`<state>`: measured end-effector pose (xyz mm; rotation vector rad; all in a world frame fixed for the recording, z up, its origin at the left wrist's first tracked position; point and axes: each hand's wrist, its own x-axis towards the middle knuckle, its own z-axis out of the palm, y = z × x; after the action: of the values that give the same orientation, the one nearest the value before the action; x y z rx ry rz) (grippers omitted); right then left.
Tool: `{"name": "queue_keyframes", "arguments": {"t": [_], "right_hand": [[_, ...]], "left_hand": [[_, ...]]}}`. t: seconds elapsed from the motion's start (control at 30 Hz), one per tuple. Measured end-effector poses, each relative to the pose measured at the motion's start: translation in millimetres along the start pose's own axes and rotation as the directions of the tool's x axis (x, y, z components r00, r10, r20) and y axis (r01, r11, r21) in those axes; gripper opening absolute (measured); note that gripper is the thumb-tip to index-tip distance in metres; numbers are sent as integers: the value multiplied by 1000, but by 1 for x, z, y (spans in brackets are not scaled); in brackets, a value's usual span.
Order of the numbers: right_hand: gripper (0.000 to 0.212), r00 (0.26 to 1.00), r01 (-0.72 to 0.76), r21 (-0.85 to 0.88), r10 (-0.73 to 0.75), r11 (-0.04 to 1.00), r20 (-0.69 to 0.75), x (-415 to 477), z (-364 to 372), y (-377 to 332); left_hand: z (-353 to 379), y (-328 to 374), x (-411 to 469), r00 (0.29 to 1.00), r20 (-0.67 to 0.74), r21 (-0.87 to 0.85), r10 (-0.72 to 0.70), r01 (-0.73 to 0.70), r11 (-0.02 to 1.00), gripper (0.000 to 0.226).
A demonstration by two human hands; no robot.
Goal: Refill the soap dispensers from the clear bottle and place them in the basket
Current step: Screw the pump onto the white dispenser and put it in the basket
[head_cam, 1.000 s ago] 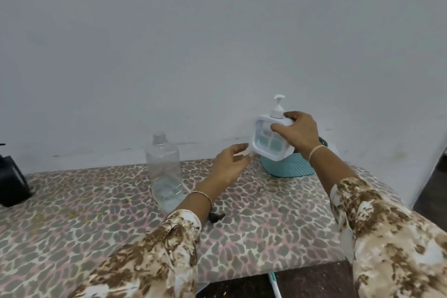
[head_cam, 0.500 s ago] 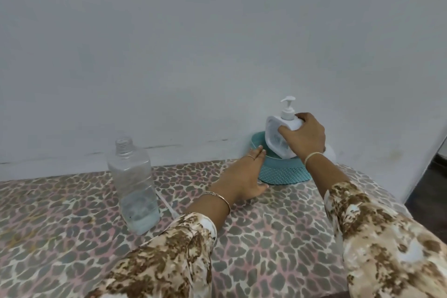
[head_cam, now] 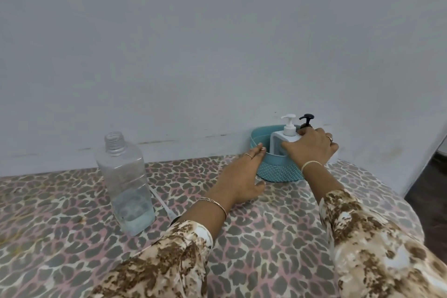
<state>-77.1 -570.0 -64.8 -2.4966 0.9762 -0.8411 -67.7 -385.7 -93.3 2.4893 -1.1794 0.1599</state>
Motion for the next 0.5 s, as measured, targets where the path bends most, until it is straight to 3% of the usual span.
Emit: {"name": "queue_keyframes", "arguments": {"t": [0.3,0.5], "right_hand": [[57,998,-36,-114,42,993,52,6,0,-1],[67,995,-48,-149,61,988,83,9,3,-5]], "left_hand": [[1,-2,-1,1000,-31,-36,-3,2,999,82],[5,-3,-2,999,-47,-61,-9,6,998,80]]}}
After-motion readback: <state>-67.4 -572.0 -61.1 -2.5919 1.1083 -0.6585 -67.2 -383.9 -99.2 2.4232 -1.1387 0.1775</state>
